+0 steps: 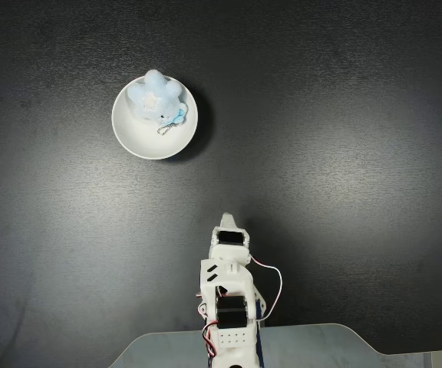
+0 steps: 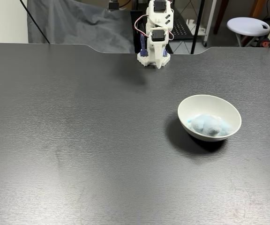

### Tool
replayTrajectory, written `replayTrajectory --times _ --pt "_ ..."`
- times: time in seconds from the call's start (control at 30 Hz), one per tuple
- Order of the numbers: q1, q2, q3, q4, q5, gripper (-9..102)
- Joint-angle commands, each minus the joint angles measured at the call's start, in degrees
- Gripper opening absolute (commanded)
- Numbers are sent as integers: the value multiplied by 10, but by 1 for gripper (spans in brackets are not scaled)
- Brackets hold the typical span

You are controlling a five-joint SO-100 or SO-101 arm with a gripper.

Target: Grasp a skyblue doll and put it in the white bowl.

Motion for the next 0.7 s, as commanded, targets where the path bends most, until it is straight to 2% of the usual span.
replayTrajectory --times 0.0,0.1,0.3,0.67 --pt "9 1 1 -13 4 2" --pt "9 1 1 -13 -6 2" --pt "9 1 1 -13 -98 2" --pt "9 1 1 -13 -101 2"
